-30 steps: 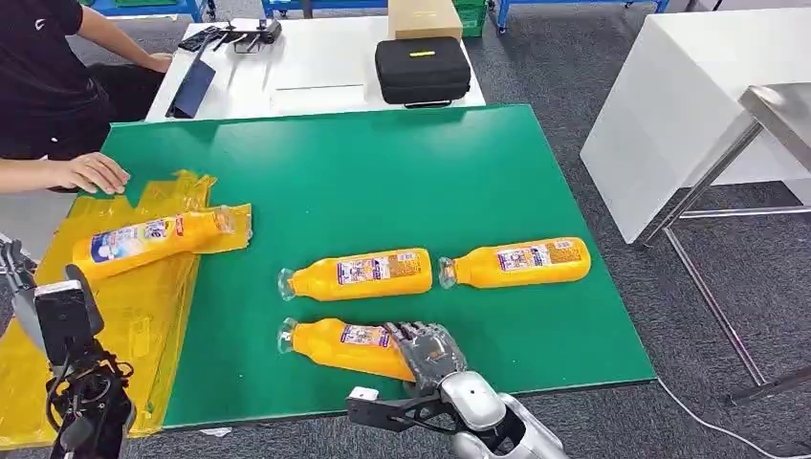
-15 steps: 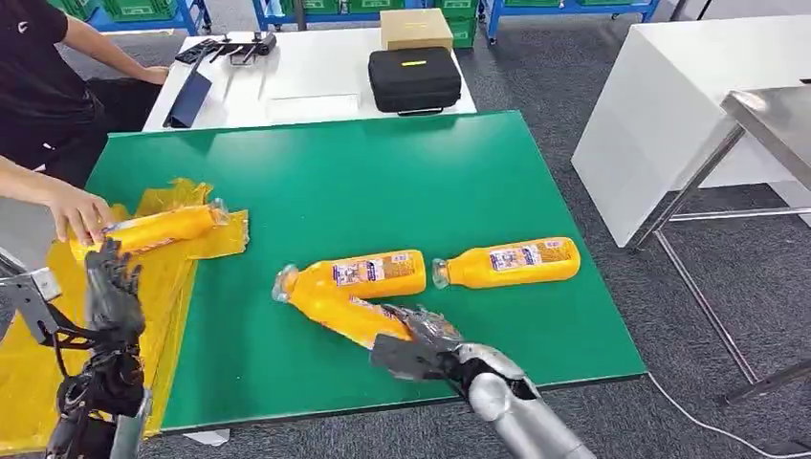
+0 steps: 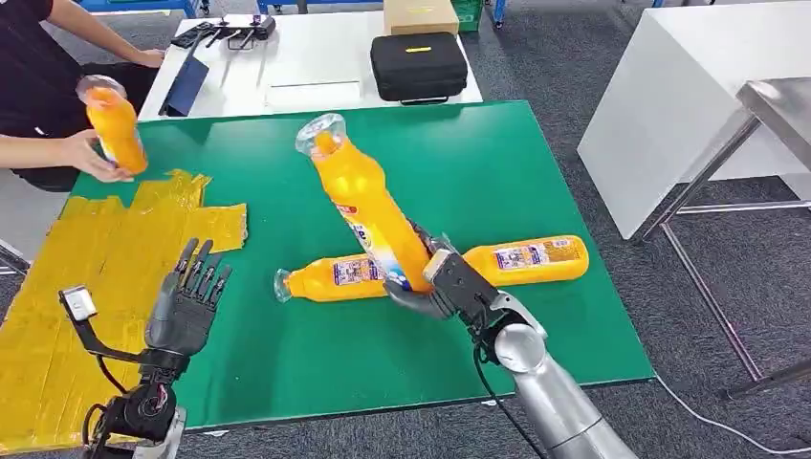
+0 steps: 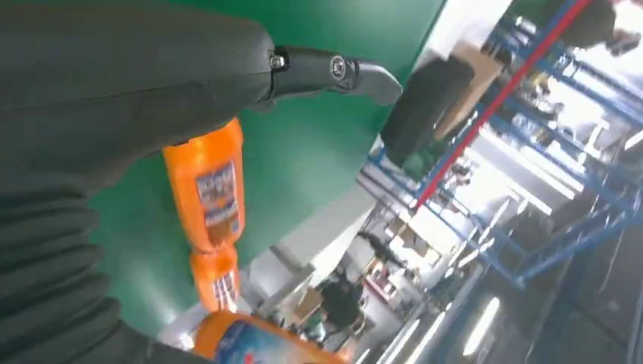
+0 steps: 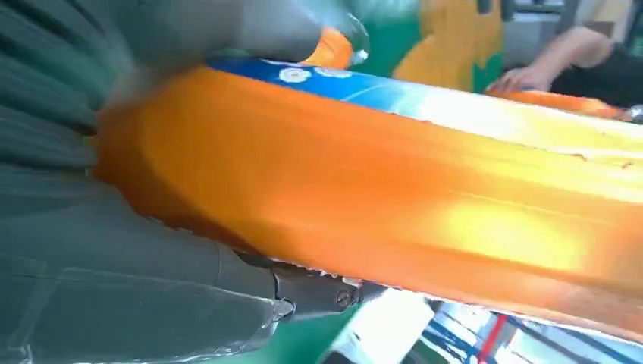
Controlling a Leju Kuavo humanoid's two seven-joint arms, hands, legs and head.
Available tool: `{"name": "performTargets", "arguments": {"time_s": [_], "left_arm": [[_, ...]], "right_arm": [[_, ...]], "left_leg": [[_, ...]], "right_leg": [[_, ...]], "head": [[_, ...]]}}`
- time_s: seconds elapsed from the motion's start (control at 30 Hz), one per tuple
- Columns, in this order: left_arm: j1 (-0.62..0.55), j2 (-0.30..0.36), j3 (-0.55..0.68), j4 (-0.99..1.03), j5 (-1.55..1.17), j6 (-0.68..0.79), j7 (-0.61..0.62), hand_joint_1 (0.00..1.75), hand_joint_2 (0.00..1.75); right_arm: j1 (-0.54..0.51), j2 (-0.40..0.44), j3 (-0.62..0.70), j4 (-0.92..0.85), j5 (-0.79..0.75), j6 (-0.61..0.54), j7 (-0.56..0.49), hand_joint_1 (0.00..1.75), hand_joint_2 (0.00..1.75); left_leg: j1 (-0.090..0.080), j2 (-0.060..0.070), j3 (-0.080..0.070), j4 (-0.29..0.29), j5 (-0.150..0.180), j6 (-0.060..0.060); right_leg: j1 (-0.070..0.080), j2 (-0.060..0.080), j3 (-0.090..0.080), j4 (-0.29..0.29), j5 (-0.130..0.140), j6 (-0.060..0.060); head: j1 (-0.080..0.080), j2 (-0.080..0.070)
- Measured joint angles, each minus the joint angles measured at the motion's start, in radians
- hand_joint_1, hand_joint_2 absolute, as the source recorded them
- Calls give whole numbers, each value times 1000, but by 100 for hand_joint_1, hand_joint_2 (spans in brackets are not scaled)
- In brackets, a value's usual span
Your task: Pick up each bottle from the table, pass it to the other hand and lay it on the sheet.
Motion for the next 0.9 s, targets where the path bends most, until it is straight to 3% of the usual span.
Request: {"name": "performTargets", "arguments": {"time_s": [0.4,0.53,0.9], "left_arm": [[-15,-11,-81,-23,7,-4,9,0,175],[-32,-14,-99,-23,0,-8,8,0,175],[-111,-64,-165,-20,-17,35,5,0,175]], "right_arm": [[-96,41,4,78,19,-42,4,175,175],[-132,60,8,122,84,-60,52,175,175],[-301,266,128,517,272,-43,140,175,175]], "left_leg": [[0,-1,-3,0,0,0],[0,-1,-4,0,0,0],[1,-1,-5,0,1,-1]], "right_leg": [[0,-1,-2,0,0,0],[0,-1,-4,0,0,0],[2,-1,-6,1,0,0]], "head": [[0,0],[1,0],[1,0]]}}
